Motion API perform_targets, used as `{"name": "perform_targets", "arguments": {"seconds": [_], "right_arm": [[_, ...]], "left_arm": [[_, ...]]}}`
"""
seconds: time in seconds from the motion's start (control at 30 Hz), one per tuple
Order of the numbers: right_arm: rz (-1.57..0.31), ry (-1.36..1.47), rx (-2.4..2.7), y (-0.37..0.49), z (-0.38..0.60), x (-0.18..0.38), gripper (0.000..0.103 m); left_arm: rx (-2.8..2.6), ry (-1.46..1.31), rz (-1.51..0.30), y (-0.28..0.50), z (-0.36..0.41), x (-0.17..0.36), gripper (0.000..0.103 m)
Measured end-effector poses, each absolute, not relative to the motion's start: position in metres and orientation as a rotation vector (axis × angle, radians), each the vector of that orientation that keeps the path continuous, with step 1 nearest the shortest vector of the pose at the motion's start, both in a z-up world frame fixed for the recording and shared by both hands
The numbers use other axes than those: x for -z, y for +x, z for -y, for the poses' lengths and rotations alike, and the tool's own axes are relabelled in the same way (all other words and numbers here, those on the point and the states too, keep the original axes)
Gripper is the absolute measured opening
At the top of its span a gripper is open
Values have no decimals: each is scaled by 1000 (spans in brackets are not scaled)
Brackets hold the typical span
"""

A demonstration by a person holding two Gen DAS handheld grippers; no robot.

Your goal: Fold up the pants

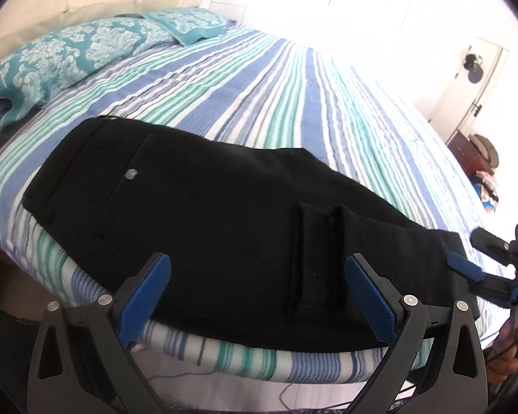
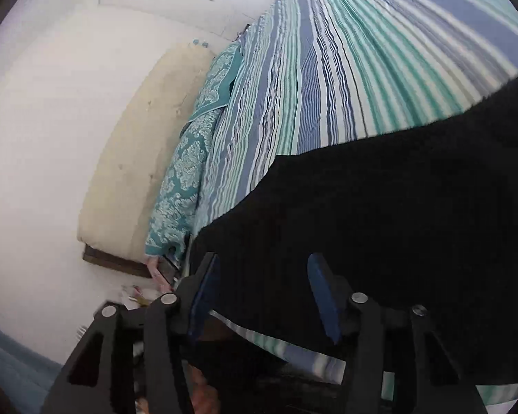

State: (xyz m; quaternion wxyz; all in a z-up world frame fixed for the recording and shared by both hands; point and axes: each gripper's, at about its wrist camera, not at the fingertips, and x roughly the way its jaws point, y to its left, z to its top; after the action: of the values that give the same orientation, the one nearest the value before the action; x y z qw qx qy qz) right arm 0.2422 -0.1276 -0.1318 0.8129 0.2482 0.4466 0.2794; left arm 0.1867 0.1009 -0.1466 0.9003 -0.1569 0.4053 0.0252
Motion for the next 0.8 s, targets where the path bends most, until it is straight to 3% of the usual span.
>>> {"name": "perform_targets", "arguments": {"seconds": [0.07,0.2,0.27,0.33,0.47,0.5,0.53,0.6,0.67,0.8], "right_arm": [[-900,304,-575,208,144,113,72],[-821,116,-502,135,189,108,75],[-797,103,-446,105,201,114,75],[-796,124,-389,84,210,125,75],[-755,66,-342,73,209,120,75],[-741,32,-332,69,208,118,80],[-738,7,-320,67,207,119,83],[-765,-11,-297,68,207,124,85],[-787,-1,-290,70,211,128,85],[-805,19,-265,78,212,134,85]], "left_arm": [[23,-291,-829,190,-84,144,101],[163,-199,-861,205,-41,151,100],[179,-147,-881,214,-25,155,93],[175,-116,-927,224,-16,164,78],[134,-141,-1021,239,-14,183,75],[130,-158,-1035,241,-15,187,63],[126,-169,-1046,240,-16,191,39],[97,-159,-1051,239,-20,191,10],[100,-190,-1043,236,-29,184,5],[82,-182,-959,225,-43,157,4]]}}
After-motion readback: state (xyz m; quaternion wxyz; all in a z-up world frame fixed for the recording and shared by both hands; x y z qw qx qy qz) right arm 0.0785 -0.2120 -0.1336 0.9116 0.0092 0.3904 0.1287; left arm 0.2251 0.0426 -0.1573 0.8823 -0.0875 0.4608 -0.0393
